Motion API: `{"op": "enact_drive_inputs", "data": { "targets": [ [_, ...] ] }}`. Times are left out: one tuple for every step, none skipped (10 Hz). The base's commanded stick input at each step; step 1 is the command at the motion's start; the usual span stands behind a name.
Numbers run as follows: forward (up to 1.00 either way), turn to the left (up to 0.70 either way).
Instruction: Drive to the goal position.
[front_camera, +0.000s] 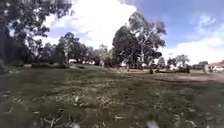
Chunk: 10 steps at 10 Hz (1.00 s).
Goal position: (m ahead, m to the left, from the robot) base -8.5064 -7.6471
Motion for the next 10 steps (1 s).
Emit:
{"op": "enact_drive_inputs", "data": {
  "targets": [
    [0.70,0.00],
    [0.70,0.00],
    [0.70,0.00],
    [0.70,0.00],
    [0.70,0.00],
    [0.70,0.00],
    [0.70,0.07],
    [0.70,0.35],
    [0.70,0.35],
    [0.70,0.35]
  ]
}}
